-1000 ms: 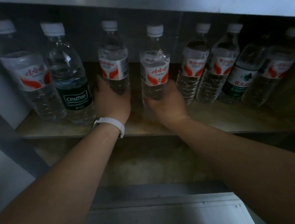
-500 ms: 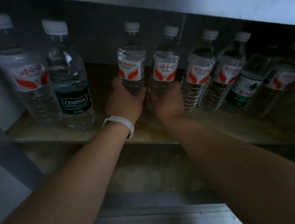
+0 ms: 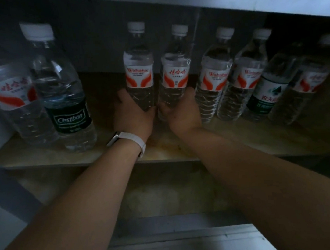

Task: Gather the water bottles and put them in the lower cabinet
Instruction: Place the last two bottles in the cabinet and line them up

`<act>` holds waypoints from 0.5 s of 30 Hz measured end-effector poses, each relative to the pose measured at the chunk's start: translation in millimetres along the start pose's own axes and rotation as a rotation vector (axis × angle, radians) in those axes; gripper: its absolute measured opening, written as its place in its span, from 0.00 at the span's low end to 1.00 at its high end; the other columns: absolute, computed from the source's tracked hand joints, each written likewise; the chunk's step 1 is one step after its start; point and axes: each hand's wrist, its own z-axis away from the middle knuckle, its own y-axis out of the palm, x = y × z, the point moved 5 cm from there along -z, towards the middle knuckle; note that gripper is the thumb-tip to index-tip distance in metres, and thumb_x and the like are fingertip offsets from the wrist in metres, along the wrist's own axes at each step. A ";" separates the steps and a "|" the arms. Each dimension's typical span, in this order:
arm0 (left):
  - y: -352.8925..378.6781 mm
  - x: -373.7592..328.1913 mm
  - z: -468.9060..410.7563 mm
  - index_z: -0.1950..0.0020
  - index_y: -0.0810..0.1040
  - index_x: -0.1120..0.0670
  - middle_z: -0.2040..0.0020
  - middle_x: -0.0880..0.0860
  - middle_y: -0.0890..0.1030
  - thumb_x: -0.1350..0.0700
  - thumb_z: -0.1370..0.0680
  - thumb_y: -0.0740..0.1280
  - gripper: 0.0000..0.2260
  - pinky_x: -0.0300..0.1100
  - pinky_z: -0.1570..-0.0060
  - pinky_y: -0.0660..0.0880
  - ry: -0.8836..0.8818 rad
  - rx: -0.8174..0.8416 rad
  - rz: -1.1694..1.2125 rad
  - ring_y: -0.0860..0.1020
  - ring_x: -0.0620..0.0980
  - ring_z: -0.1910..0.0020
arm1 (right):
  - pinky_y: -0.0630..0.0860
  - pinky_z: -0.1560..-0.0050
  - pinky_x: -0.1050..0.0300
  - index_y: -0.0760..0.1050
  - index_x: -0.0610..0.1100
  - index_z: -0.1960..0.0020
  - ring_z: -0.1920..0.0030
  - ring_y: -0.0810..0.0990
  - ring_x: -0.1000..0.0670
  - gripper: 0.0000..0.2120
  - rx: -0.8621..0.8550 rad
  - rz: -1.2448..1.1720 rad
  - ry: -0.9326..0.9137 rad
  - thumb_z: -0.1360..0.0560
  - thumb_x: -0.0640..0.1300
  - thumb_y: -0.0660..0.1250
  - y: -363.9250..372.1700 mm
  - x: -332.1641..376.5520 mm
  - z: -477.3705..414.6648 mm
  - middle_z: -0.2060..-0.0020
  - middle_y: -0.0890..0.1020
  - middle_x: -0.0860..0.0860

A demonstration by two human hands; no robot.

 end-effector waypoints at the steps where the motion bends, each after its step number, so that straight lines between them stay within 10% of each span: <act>1: 0.0 -0.9 0.6 0.25 0.61 0.49 0.31 0.55 0.74 0.45 0.26 0.75 0.35 0.53 0.41 0.76 0.005 -0.001 -0.002 0.76 0.58 0.35 | 0.73 0.41 0.56 0.67 0.46 0.34 0.38 0.77 0.48 0.27 0.004 -0.007 0.001 0.27 0.51 0.73 -0.6 0.3 0.4 0.40 0.77 0.49; 6: -0.3 -3.2 7.8 0.27 0.65 0.48 0.35 0.51 0.76 0.45 0.23 0.70 0.27 0.53 0.42 0.78 0.009 0.015 0.044 0.78 0.55 0.38 | 0.77 0.41 0.52 0.67 0.46 0.34 0.42 0.78 0.50 0.25 0.008 -0.004 -0.005 0.26 0.53 0.71 -0.3 8.3 5.2 0.42 0.78 0.50; 12: -41.5 -10.1 68.0 0.44 0.64 0.31 0.46 0.35 0.72 0.53 0.24 0.74 0.23 0.28 0.51 0.65 0.207 -0.073 0.100 0.72 0.32 0.50 | 0.76 0.38 0.47 0.69 0.52 0.32 0.38 0.76 0.52 0.39 0.058 -0.118 0.003 0.40 0.68 0.65 -4.9 13.1 33.3 0.38 0.76 0.54; 15: -76.2 2.9 93.8 0.33 0.72 0.49 0.39 0.44 0.73 0.54 0.24 0.72 0.21 0.28 0.42 0.67 0.340 -0.274 0.081 0.72 0.40 0.39 | 0.62 0.33 0.56 0.60 0.54 0.27 0.33 0.62 0.57 0.38 0.086 -0.141 -0.037 0.31 0.54 0.75 -11.7 24.4 60.3 0.30 0.63 0.54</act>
